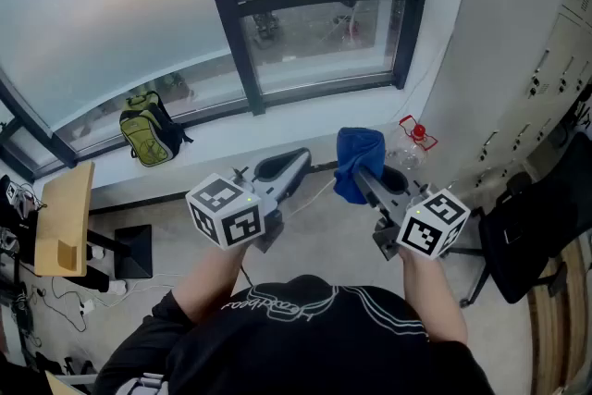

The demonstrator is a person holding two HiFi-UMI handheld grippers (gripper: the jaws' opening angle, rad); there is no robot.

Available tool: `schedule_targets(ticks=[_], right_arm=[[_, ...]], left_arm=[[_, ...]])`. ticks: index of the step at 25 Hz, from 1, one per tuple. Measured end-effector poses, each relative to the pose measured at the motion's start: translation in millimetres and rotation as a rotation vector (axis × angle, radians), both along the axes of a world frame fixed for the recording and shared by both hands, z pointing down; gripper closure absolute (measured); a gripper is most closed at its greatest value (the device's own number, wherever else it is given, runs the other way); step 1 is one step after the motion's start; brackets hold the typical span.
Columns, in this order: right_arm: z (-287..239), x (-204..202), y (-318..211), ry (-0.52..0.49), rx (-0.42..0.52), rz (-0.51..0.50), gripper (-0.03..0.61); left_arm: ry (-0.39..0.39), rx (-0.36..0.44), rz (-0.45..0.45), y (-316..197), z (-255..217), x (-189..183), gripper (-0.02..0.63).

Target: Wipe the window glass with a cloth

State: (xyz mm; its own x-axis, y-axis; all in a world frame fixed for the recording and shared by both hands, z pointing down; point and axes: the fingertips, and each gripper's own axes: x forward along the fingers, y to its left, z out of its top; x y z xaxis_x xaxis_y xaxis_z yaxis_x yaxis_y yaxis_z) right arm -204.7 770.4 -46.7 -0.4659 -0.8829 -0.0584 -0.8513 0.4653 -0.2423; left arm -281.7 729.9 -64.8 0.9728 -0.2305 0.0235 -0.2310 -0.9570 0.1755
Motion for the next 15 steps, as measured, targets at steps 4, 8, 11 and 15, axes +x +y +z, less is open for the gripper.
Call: schedule_targets(ticks=[4, 8, 11, 15], right_arm=[[-4, -2, 0, 0.001, 0.014, 0.016, 0.514], [-10, -3, 3, 0.020, 0.033, 0.040, 0.514], [-11, 3, -3, 0.021, 0.045, 0.063, 0.514], [-9, 7, -18, 0.041, 0.042, 0.062, 0.514]], left_arm=[[-0.001, 0.023, 0.009, 4, -9, -1, 0.607], [-0.007, 0.030, 0.003, 7, -12, -5, 0.607], [-0.009, 0.036, 0.002, 2, -13, -5, 0.607], [-0.003, 0.029, -0.002, -14, -8, 0, 0.607]])
